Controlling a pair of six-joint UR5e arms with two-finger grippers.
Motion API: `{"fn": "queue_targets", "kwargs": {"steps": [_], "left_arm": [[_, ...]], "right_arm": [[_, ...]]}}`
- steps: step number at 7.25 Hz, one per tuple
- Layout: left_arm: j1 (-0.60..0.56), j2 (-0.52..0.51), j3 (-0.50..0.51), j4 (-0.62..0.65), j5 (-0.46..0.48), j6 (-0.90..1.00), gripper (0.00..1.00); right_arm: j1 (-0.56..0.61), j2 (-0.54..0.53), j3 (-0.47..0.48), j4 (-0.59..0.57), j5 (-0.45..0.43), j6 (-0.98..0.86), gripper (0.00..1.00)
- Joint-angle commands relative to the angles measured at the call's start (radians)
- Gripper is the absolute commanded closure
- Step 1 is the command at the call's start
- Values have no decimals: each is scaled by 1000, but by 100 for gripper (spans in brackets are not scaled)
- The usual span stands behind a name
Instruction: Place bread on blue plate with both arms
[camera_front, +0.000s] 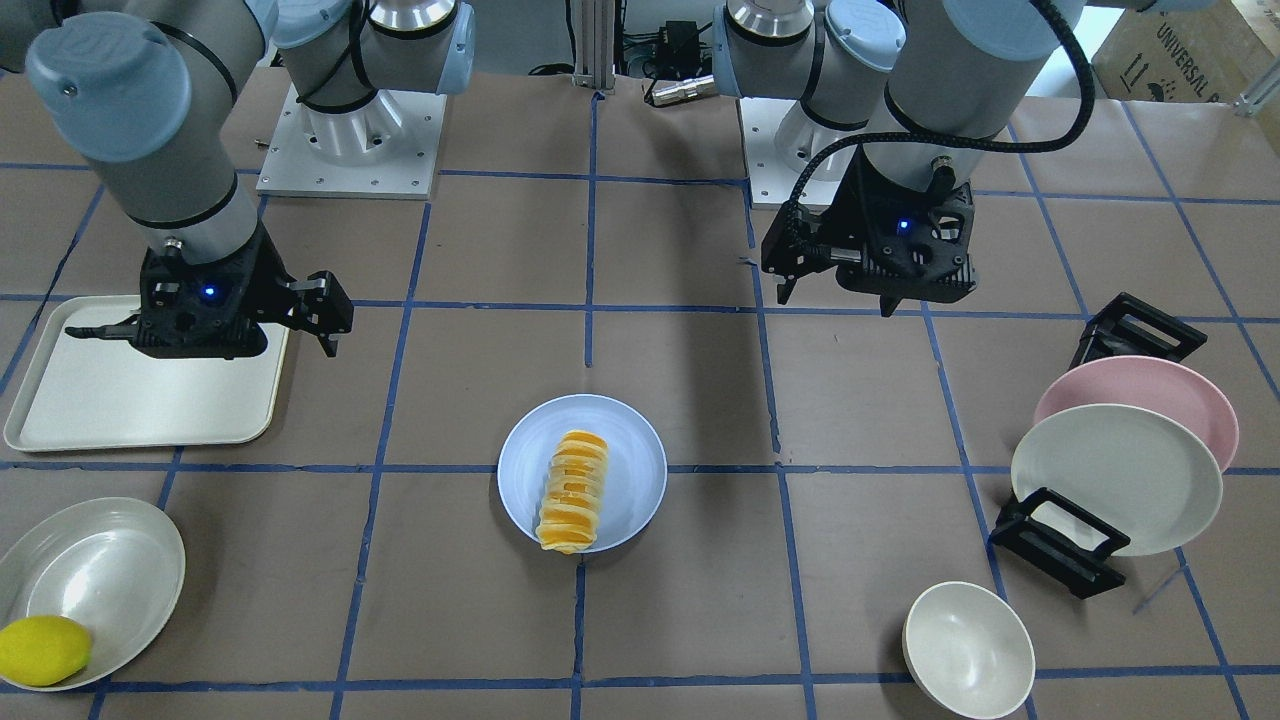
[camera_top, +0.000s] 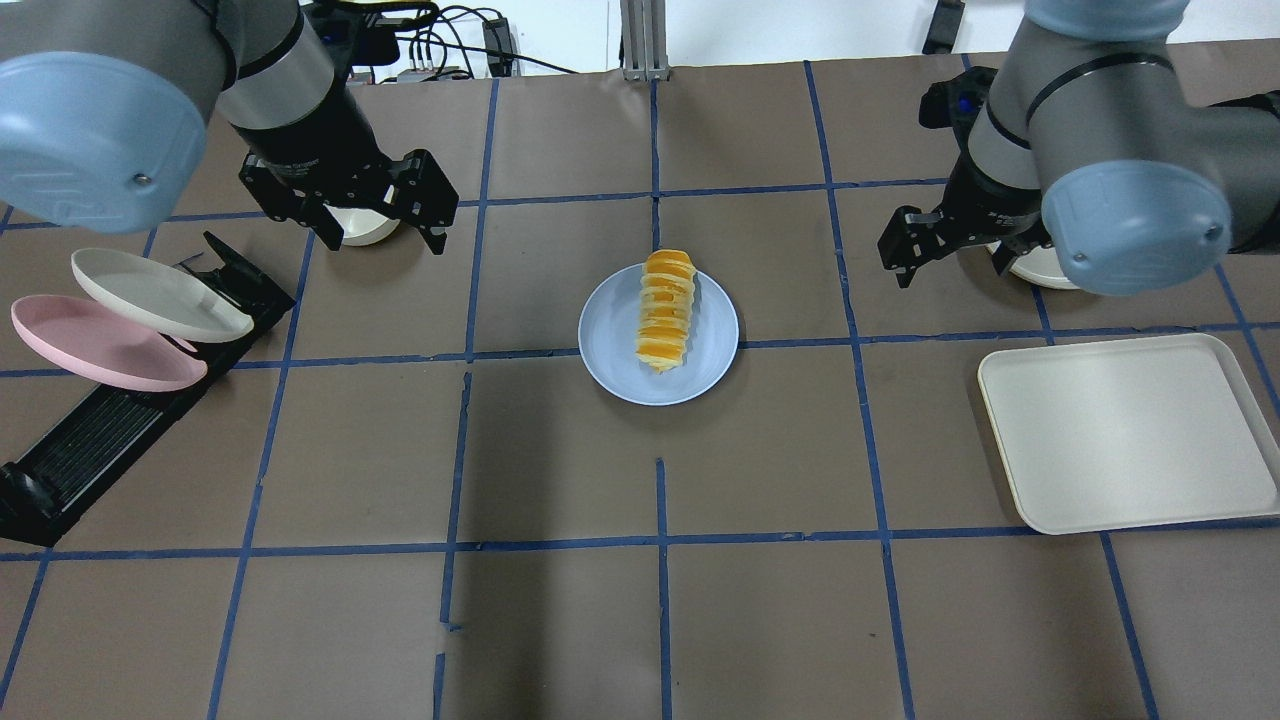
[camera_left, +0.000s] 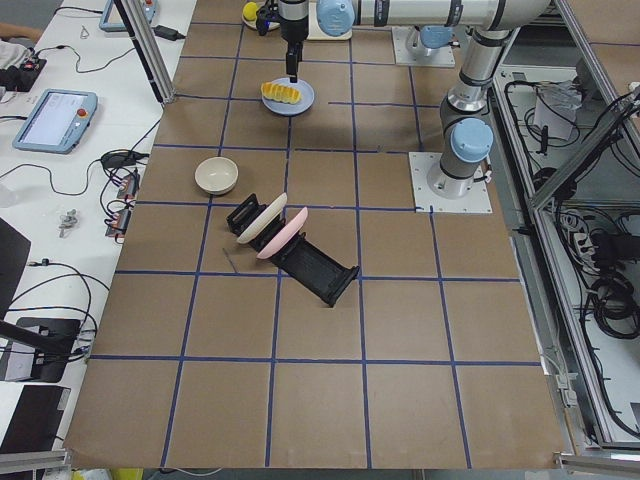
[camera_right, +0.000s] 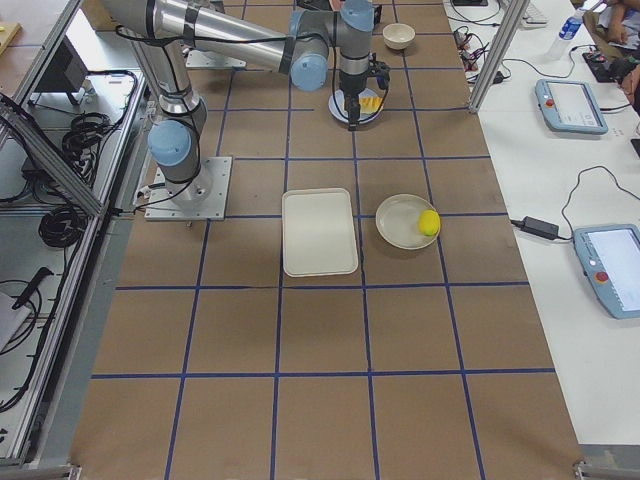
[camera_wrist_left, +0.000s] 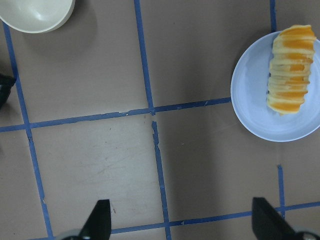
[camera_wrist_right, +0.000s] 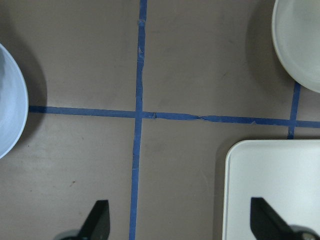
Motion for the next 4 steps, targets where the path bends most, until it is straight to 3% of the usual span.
{"fn": "queue_targets", "kwargs": {"steps": [1,2,4], "left_arm": [[-2,5,3,2,13,-21,0],[-2,5,3,2,13,-23,0],[-3,8,3,2,12,-23,0]], "right_arm": [[-15,-56,-119,97,16,-5,0],[-10,-62,-152,148,9,-10,0],[4,-41,-129,144,23,7,0]]}}
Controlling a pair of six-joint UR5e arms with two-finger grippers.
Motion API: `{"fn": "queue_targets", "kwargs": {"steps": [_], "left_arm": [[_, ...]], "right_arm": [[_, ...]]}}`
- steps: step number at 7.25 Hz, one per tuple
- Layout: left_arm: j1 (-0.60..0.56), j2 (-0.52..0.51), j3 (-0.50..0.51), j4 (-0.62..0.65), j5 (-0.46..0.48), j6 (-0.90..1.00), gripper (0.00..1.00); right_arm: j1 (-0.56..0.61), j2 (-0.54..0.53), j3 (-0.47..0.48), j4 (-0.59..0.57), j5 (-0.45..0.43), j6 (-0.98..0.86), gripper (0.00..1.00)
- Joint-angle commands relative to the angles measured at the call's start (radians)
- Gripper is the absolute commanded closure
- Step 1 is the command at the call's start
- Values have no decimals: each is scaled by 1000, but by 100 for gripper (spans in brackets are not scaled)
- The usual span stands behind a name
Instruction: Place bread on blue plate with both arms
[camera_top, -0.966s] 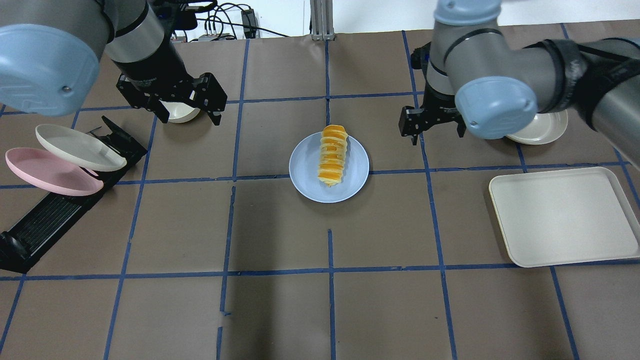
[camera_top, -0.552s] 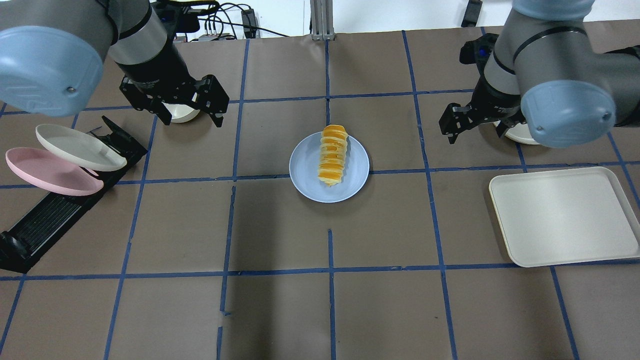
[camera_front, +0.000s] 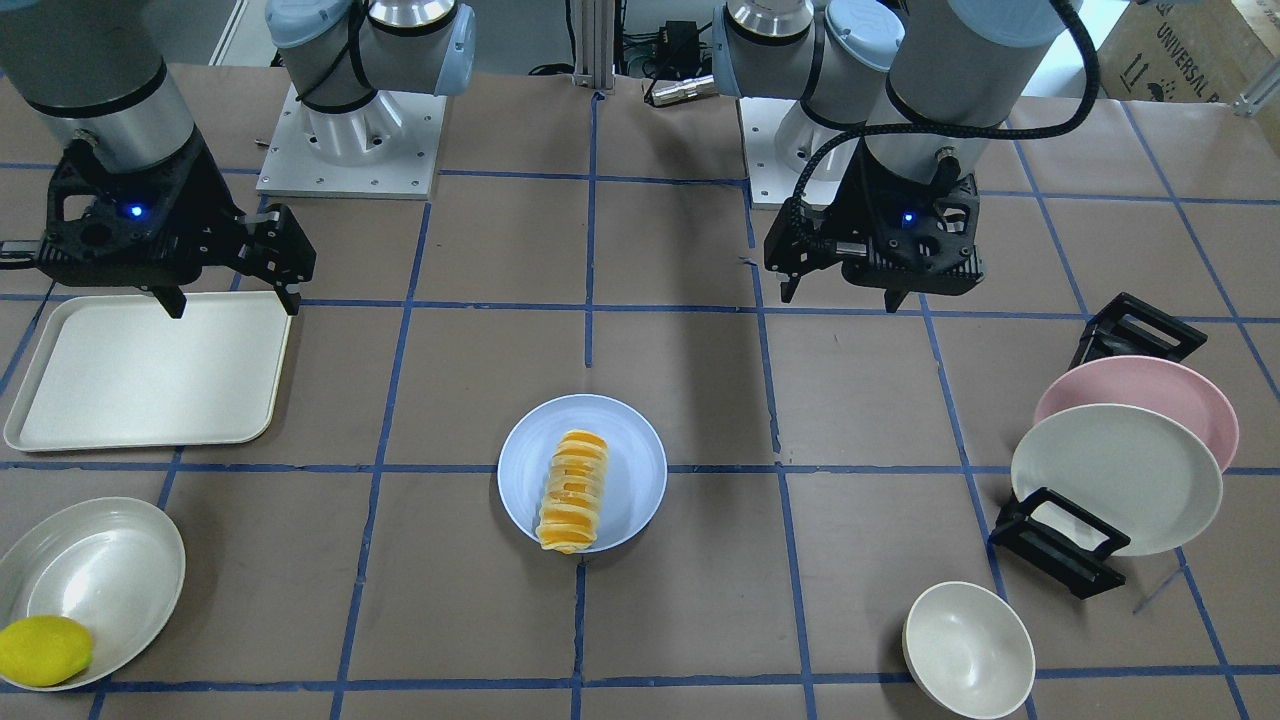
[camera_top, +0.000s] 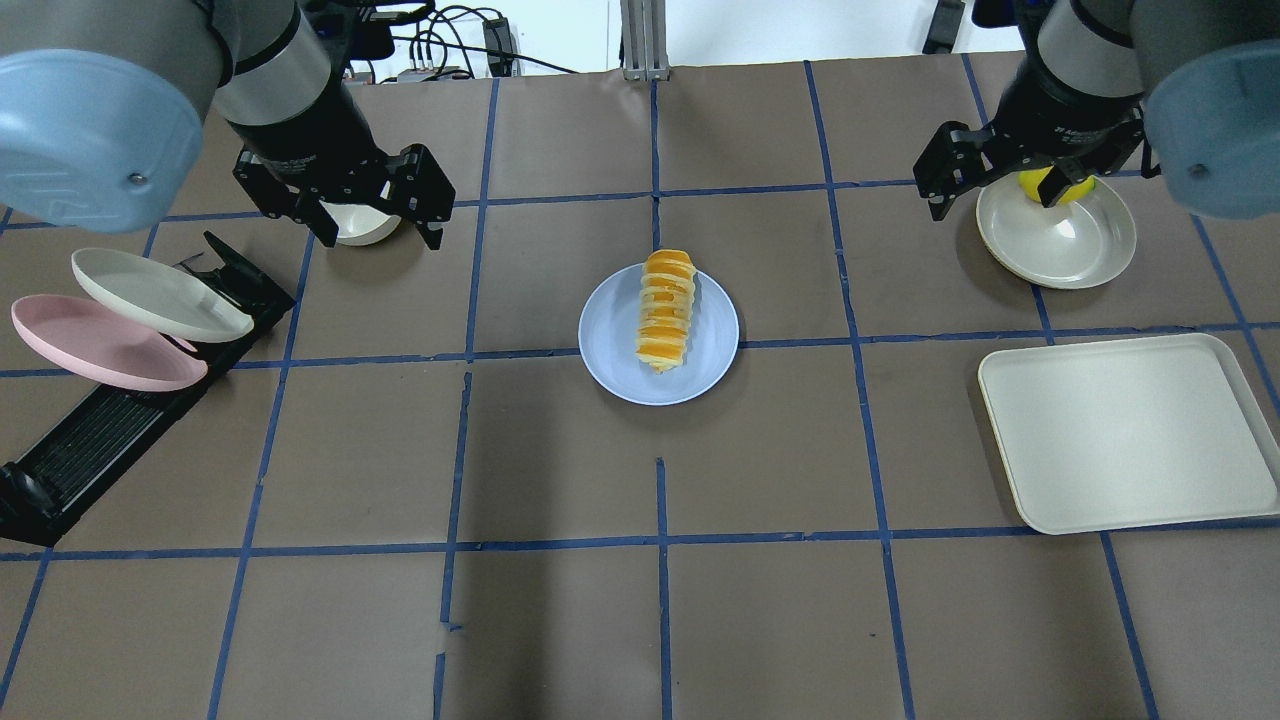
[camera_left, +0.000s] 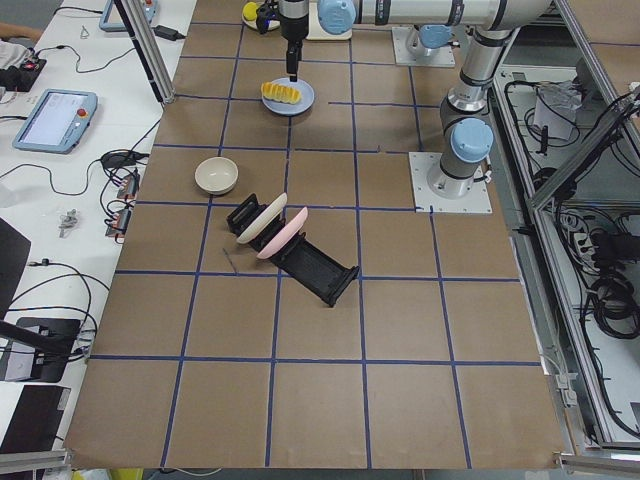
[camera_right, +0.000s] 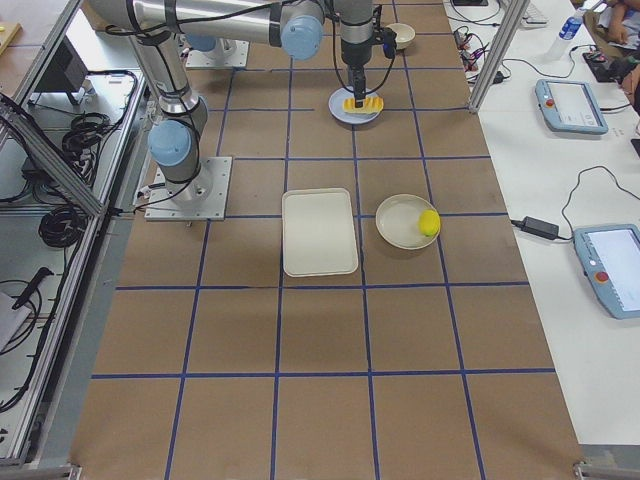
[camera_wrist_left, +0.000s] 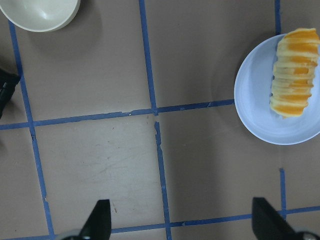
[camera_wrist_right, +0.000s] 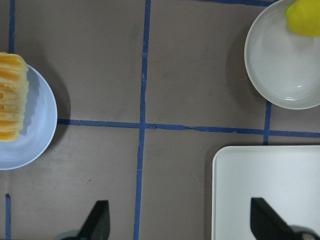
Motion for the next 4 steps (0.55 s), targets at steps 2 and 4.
{"fn": "queue_targets", "kwargs": {"steps": [2,4], "left_arm": [[-1,3,0,0,-2,-1,0],[-1,3,2,0,-9,-1,0]], "right_arm": [[7,4,-7,15,23,13,0],[7,6,-4,10,25,12,0]]}}
